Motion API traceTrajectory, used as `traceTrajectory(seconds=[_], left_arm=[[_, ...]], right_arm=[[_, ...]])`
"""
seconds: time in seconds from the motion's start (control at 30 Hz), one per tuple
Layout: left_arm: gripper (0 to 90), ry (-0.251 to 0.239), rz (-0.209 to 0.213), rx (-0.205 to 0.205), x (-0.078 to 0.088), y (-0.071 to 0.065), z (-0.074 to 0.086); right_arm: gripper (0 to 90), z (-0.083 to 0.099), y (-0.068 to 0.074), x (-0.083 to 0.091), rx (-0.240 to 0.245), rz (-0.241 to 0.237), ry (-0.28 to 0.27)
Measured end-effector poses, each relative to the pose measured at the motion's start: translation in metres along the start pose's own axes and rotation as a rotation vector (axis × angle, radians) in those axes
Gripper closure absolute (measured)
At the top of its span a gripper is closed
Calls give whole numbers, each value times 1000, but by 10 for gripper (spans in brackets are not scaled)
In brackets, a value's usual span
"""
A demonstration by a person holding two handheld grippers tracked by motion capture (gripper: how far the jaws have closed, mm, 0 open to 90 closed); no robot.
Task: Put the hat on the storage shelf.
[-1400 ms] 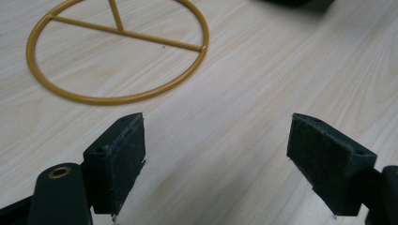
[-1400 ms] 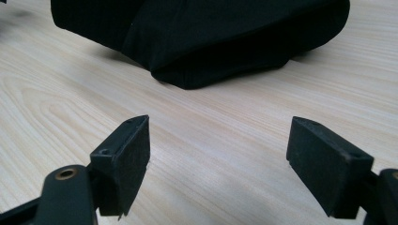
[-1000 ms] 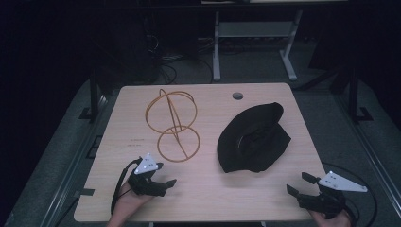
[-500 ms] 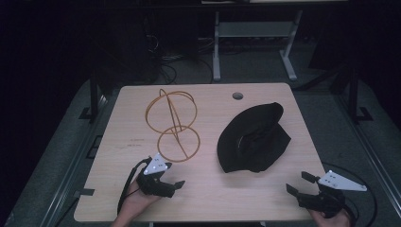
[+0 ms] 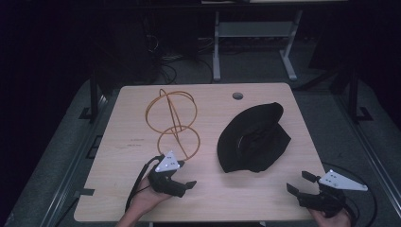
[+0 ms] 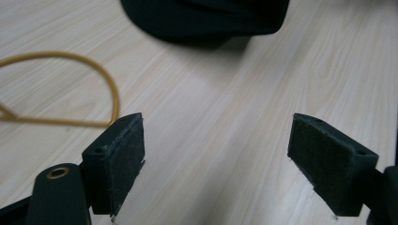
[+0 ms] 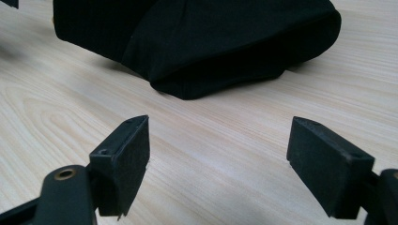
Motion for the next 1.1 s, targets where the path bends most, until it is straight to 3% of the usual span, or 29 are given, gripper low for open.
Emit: traceTrajectory(seconds=[0.47,1.1], left_arm=[[183,10,68,-84,-24,-27,-31],[199,30,128,-174,-59,-49,-68]], right_arm=[[210,-1,2,1,2,-5,-3],[210,-4,2,2,2,-10,-15]])
Point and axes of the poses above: each handheld gripper's, and its own axes: x roughly backward along the jaws, z roughly out of its underside, y roughly to its left, the point moved 9 cm from there along -x, roughly forward along the jaws, and after that the axes turned 4 degrees about -z, right-handed, at the moved point
